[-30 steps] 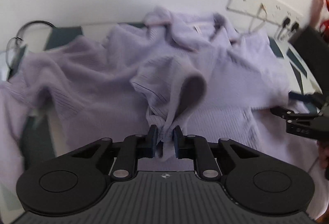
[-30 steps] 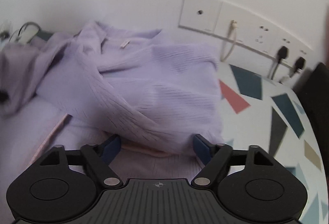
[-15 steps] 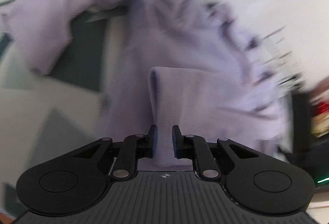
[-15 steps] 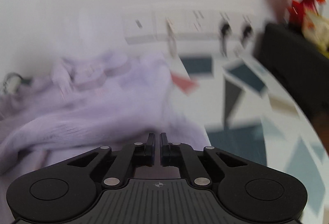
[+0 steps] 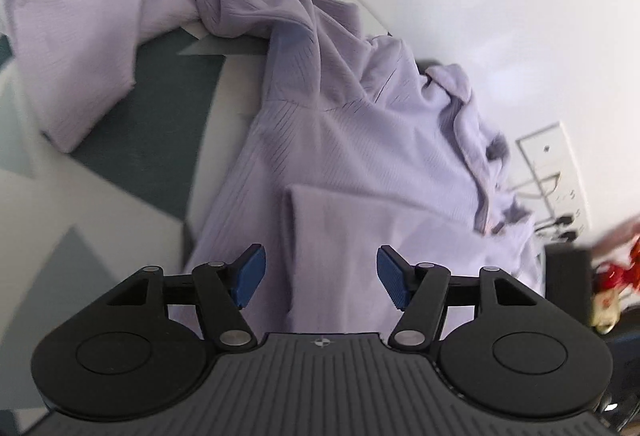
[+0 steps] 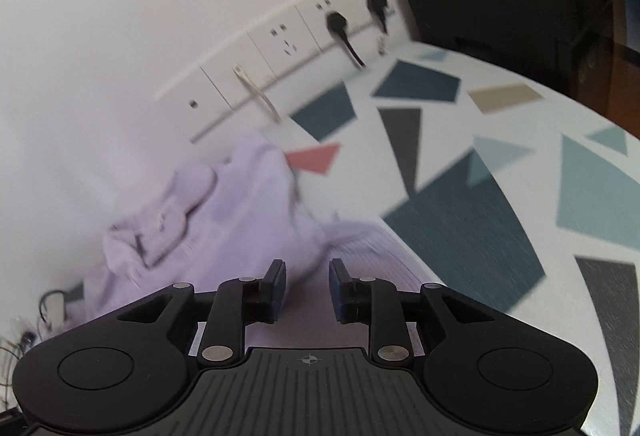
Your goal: Fold clothes
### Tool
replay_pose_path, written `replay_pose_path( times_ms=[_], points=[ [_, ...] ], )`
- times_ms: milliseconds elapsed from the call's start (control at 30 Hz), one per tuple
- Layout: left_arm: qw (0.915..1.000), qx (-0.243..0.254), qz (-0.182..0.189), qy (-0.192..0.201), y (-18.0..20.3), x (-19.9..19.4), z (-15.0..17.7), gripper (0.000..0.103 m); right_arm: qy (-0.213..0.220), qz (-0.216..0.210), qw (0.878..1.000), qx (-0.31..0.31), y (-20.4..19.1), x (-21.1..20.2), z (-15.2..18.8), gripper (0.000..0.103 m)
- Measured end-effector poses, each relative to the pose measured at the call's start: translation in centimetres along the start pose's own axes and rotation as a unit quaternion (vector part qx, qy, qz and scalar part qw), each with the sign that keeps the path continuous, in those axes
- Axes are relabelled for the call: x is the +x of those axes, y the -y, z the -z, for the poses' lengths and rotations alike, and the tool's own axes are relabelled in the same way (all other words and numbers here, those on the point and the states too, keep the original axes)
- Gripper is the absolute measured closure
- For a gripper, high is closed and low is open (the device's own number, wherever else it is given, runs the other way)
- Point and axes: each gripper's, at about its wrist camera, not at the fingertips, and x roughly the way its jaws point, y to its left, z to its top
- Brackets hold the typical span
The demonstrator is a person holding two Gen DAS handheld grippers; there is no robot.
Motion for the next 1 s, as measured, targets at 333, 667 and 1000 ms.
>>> replay_pose_path(
  times_ms=[333, 667, 1000],
  points=[
    [0.9853, -0.059, 0.158, -0.028, -1.9, 0.1, 0.2, 0.056, -0.007, 0.001, 1.0, 0.001, -0.1, 0.6, 0.2, 0.077],
    [0.9776, -0.122, 0.172, -0.01, -4.2, 4.1, -0.5, 0.036, 0.0, -0.004, 1.0, 0.007, -1.5, 2.2, -1.5, 0.076],
    [0.9706, -0.18, 0.158, 0.024, -3.4, 4.2, -0.7, 0.099, -0.042, -0.033, 0.997, -0.053, -8.2, 10.8, -6.8, 0.054]
  ],
)
